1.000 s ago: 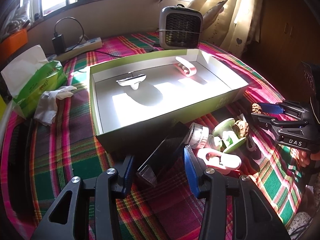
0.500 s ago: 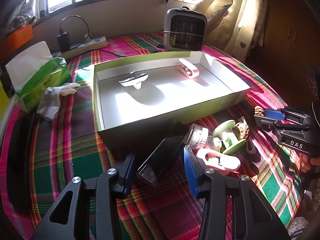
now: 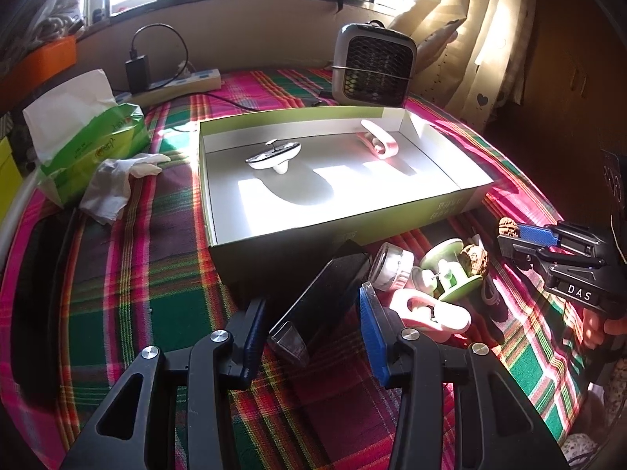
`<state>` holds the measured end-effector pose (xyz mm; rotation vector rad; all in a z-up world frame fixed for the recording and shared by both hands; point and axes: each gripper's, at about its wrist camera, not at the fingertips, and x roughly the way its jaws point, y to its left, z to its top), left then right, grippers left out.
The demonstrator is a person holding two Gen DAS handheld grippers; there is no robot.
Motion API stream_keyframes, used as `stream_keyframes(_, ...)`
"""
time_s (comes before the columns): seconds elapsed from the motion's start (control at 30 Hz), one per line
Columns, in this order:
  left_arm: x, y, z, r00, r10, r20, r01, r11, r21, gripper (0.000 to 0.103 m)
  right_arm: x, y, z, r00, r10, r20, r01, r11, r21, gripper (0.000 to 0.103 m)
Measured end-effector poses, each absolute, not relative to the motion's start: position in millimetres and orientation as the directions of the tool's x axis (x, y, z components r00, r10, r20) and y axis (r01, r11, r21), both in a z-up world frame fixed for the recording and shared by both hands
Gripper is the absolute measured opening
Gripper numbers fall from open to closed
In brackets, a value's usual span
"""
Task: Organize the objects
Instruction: 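Grasp the walnut with the right gripper while the left gripper lifts the flashlight toward the box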
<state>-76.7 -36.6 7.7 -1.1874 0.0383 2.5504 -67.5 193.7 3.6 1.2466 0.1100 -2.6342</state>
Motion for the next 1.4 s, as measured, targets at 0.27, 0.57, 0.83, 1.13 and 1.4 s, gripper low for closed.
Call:
stream_keyframes(0.27,-72,-40,18,-0.614,0.297,-0.731,-0.304,-0.944,-0.128,0.041,-65,191,10,-0.626,-0.175,-0.760,0.235,-0.971,0.030,0.031)
stream_keyframes(0.57,-68,-38,34,-0.625,0.316,-0.714,-0.312,-0.939,-0.143,0.041,-65,188,22,-0.641,-0.192,-0.743,0.246,-0.968,0.038,0.031)
stream_keyframes(0.83,-74,-39,44,-0.635,0.322,-0.702,-0.309,-0.939,-0.152,0.041,-69,184,36,-0.658,-0.203,-0.725,0.256,-0.966,0.038,0.031)
stream_keyframes(1.13,-83,-38,51,-0.639,0.326,-0.697,-0.312,-0.938,-0.152,0.042,-82,176,44,-0.661,-0.219,-0.718,0.276,-0.960,0.039,0.031)
stream_keyframes(1.4,-104,-37,51,-0.622,0.337,-0.706,-0.306,-0.935,-0.177,0.042,-101,169,50,-0.662,-0.220,-0.716,0.281,-0.959,0.035,0.031)
